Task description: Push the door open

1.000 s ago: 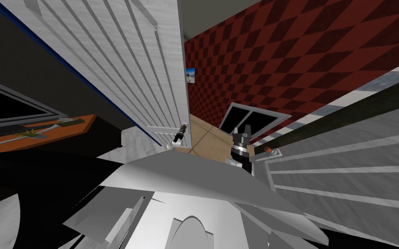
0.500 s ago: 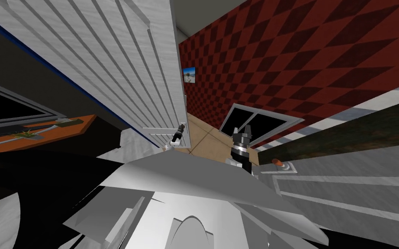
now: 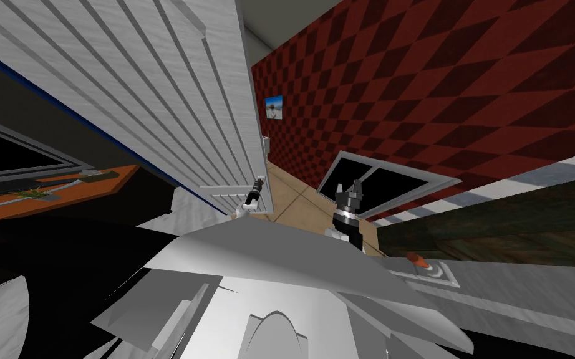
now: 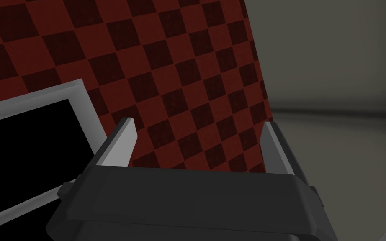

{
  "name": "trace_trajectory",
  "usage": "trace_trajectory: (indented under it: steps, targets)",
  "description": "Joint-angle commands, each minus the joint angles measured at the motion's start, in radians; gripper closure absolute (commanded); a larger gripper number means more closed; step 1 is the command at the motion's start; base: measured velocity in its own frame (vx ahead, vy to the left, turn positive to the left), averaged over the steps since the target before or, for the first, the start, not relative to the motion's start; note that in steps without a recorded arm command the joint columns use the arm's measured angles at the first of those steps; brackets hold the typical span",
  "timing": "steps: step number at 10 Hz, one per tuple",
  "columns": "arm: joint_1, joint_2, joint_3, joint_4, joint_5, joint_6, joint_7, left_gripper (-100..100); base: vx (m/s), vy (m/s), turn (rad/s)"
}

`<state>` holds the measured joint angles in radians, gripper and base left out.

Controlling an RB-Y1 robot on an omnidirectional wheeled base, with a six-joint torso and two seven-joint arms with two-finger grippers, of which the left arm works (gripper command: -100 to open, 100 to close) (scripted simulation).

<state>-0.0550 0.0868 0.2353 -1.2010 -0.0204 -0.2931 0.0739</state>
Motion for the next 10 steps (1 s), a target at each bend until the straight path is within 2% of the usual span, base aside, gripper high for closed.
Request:
trace_trajectory:
  steps: [1, 7, 10]
  targets:
    - [0.001, 0.013, 0.032, -0.007, 0.006, -0.001, -0.001, 100, 0.179, -0.097, 0.082]
    - [-0.001, 0.006, 0.109, 0.003, 0.018, -0.002, -0.015, 100, 0.198, -0.087, 0.087]
    - [-0.002, 0.002, 0.135, 0.006, 0.022, -0.002, -0.019, 100, 0.192, -0.076, 0.068]
